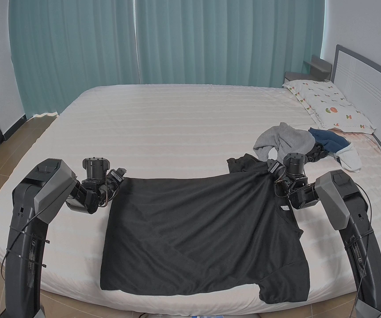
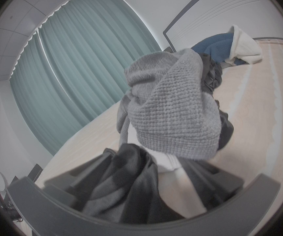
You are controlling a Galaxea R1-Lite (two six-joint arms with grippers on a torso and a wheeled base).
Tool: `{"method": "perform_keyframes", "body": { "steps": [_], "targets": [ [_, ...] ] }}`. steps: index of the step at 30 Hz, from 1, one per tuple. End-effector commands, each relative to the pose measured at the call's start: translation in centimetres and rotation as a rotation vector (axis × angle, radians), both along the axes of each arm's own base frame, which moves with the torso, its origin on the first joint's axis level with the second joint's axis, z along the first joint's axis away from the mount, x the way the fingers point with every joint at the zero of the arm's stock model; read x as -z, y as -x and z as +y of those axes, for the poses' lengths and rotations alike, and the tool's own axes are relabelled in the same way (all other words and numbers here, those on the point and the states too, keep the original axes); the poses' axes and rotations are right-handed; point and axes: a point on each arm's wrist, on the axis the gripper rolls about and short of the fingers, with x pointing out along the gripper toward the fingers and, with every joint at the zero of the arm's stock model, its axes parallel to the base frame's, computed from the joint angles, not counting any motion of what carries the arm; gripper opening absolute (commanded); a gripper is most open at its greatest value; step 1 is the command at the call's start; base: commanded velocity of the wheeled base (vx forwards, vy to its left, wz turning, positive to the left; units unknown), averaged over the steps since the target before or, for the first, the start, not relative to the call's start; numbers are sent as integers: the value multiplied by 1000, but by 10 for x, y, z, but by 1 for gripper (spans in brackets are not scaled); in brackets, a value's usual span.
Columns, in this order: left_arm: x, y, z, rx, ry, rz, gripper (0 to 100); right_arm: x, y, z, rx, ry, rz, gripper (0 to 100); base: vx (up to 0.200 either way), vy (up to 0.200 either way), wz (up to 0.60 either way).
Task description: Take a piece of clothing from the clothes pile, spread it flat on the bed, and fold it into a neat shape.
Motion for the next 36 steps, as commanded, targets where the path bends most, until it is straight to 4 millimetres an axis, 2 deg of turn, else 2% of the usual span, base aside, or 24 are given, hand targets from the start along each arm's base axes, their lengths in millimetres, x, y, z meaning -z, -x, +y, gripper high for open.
{"method": "perform_keyframes", "body": {
  "steps": [1,7,13,14,22,29,36],
  "targets": [
    [-3,-2,-14,28,2,-17,100,-3,6,1,-5,4,22,100,0,0,0],
    [4,-11,-17,30,-13,-33,100,-13,15,-5,-5,1,29,100,0,0,0],
    [7,-17,-17,28,-18,-7,100,-16,37,-12,-75,-17,29,100,0,0,0],
    [8,-17,-17,27,-19,-3,0,-16,38,-13,-78,-18,29,100,0,0,0],
    [5,-21,-15,-7,-30,-27,0,-17,38,-15,-78,-20,28,100,0,0,0],
    [-2,-39,0,-172,-69,-116,0,-17,37,-18,-71,-24,23,100,0,0,0],
    [-6,-41,6,-193,-68,-145,0,-15,37,-18,-70,-25,26,100,0,0,0]
  ]
}}
